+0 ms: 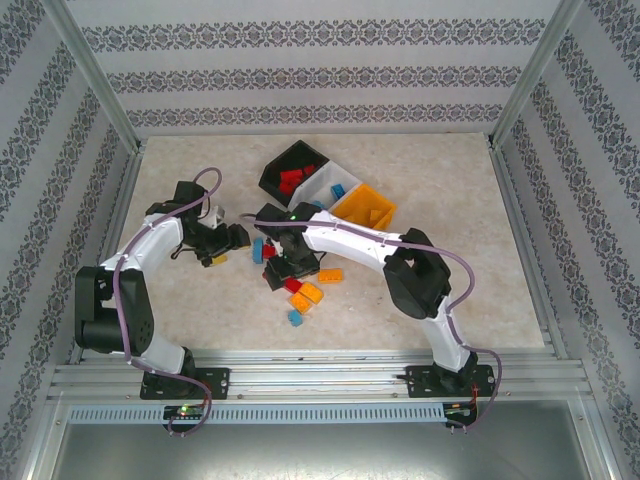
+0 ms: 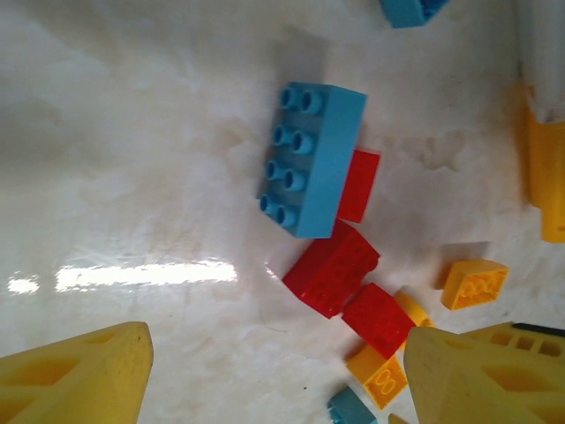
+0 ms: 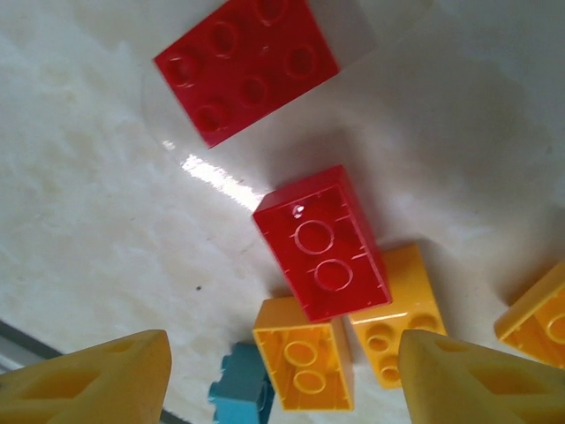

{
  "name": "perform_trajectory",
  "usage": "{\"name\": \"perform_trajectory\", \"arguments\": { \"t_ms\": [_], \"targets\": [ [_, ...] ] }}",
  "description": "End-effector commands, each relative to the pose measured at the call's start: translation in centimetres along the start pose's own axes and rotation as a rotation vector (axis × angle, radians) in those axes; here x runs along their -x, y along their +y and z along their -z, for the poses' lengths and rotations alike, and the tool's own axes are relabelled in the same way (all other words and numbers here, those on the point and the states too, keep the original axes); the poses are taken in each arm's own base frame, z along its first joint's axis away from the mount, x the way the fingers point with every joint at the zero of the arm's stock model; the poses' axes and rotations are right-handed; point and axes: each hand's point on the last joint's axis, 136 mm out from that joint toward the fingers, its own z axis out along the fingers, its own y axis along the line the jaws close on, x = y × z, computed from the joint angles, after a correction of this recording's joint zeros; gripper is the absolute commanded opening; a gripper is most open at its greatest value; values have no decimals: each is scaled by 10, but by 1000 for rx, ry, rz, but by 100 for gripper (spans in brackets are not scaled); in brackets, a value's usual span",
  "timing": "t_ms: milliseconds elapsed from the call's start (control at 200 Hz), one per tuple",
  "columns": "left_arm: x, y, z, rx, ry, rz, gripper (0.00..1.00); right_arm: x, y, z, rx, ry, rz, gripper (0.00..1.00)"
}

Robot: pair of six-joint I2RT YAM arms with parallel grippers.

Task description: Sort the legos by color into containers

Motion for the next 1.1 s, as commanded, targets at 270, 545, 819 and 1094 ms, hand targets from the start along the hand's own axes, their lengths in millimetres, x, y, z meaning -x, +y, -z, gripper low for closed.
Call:
{"name": "perform_trajectory", "arguments": {
  "t_ms": [270, 545, 819, 1094],
  "targets": [
    [2, 9, 14, 53, -22, 15, 79, 18, -7, -11, -82, 10, 68, 71],
    [2, 15, 14, 65, -20, 31, 81, 17, -16, -29, -118, 55, 62, 70],
    [3, 15, 12, 58, -14, 37, 81, 12, -23, -48, -127, 101, 42, 63],
    [3, 16, 12, 53, -12, 41, 82, 22, -32, -41, -138, 61, 6, 39]
  ]
}}
